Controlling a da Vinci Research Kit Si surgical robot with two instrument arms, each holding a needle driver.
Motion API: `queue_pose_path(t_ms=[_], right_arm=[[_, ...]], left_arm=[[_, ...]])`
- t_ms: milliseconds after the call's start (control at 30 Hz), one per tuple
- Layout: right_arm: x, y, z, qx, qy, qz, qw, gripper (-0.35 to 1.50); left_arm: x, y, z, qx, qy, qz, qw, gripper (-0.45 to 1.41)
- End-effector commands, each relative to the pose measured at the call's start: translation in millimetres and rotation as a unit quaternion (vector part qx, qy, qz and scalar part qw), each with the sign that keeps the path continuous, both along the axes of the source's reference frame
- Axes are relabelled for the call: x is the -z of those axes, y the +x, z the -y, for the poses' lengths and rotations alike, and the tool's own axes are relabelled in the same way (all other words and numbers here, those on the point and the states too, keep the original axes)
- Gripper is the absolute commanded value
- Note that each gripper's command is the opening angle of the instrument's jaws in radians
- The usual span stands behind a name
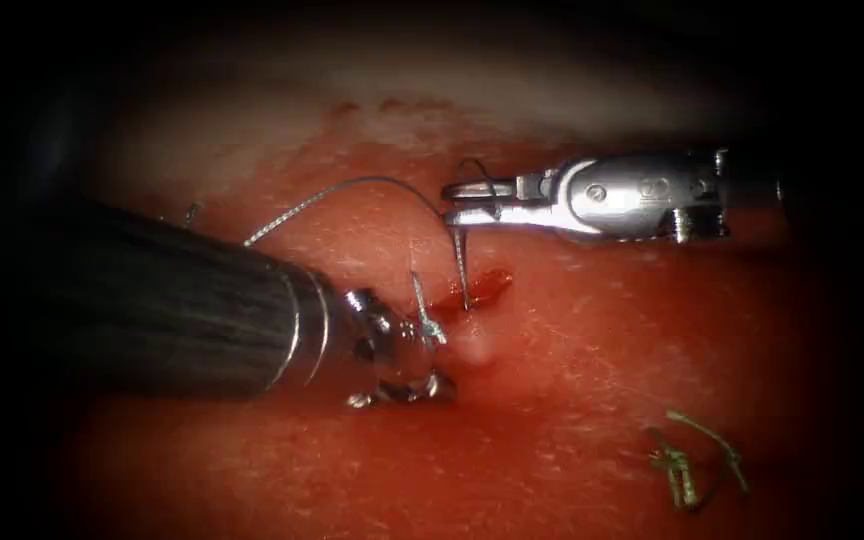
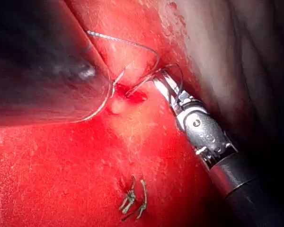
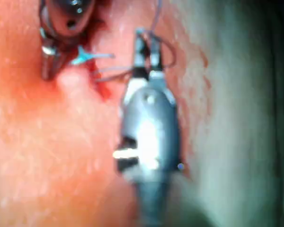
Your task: Wound Closure
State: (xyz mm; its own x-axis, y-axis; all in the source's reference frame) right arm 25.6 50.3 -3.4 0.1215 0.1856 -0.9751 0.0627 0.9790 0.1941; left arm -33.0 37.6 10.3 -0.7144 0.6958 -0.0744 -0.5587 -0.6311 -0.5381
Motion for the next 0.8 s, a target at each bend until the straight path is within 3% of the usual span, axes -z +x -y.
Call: queue_pose_path(t_ms=[33,233,467,667,733,800], right_arm=[[-0.5,0.6,0.3,0.001,0.007,0.002,1.0,-0.35],[-0.4,0.6,0.6,0.015,0.076,0.016,0.997,-0.35],[-0.9,0.5,2.2,0.039,0.209,0.04,0.976,-0.35],[-1.8,0.1,2.5,0.008,0.335,0.071,0.94,-0.35],[-2.5,-0.3,1.7,-0.029,0.398,0.069,0.914,-0.35],[-3.0,-0.3,1.4,-0.045,0.414,0.073,0.906,-0.35]], left_arm=[[-0.6,-0.5,0.5,-0.001,0.001,0.001,1.0,-0.08],[-0.6,-0.4,0.4,-0.002,0.001,0.001,1.0,-0.06],[-0.6,-0.2,0.3,-0.003,0.001,0.002,1.0,-0.03],[-0.5,-0.1,0.2,-0.003,0.002,0.002,1.0,-0.04],[-0.1,-0.2,0.0,-0.003,0.002,0.003,1.0,-0.08],[0.3,-0.3,-0.1,-0.002,0.003,0.004,1.0,-0.08]])
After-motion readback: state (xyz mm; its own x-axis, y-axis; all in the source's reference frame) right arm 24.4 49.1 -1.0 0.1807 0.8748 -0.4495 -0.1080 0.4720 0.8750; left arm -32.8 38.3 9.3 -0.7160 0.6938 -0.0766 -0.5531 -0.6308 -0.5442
